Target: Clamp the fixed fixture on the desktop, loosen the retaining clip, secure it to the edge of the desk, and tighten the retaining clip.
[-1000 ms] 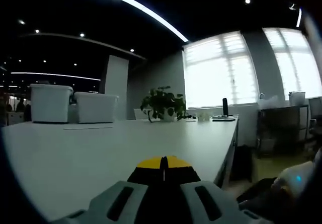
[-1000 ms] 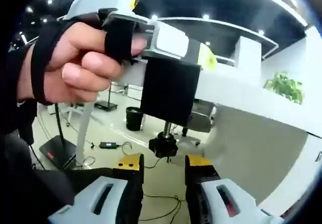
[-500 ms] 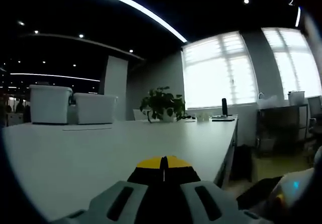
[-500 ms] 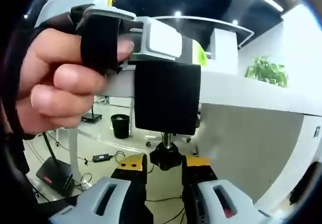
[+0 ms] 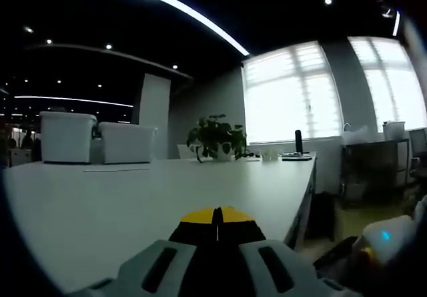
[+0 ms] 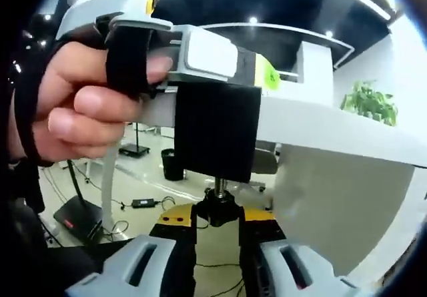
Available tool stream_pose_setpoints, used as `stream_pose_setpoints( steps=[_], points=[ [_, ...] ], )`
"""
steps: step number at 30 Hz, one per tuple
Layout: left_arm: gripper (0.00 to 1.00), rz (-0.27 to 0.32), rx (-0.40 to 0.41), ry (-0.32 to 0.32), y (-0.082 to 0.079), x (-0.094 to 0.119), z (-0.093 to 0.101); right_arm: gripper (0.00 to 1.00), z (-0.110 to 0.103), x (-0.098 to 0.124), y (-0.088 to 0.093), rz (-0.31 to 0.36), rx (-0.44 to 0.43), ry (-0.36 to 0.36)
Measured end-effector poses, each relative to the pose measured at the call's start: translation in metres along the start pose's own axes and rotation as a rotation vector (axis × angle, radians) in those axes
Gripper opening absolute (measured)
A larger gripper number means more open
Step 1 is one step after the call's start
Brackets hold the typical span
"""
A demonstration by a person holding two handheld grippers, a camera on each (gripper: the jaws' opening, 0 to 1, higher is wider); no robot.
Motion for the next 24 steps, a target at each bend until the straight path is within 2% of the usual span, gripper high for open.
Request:
stream_pose_setpoints(
  steps=[5,9,12,15,17,20,24],
  points=[
    [0.01,-0.003,0.003,-0.011,0.0,-0.001,-0.001,0.21,0.015,-0.009,0.001,0.018,0.005,-0.205],
    [0.01,-0.005,0.006,-0.012,0.0,-0.001,-0.002,0.21,0.029,-0.018,0.001,0.026,0.038,-0.421],
    [0.01,-0.003,0.003,-0.009,0.0,-0.002,-0.003,0.21,0.037,-0.024,0.002,0.055,0.105,-0.522],
    [0.01,-0.003,0.002,-0.013,0.0,-0.004,-0.005,0.21,0.038,-0.024,0.002,0.072,0.105,-0.613],
    [0.01,-0.003,0.002,-0.013,0.0,-0.004,-0.005,0.21,0.04,-0.025,0.003,0.106,0.144,-0.65],
    [0.01,-0.003,0.003,-0.015,0.001,-0.005,-0.005,0.22,0.041,-0.027,0.005,0.099,0.113,-0.666],
    [0.01,-0.005,0.007,-0.023,0.001,-0.005,-0.006,0.22,0.038,-0.024,0.008,0.125,0.109,-0.634]
  ],
)
Point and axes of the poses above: the point that each gripper's makers call its tool centre point, and the gripper's own axes: x roughly backward along the fingers, z roughly to its right, y roughly out of its underside, the point moved 8 cm from there along x, roughly backward along the fingers, and after that the axes turned 3 degrees about -z, right-handed, at the moved point
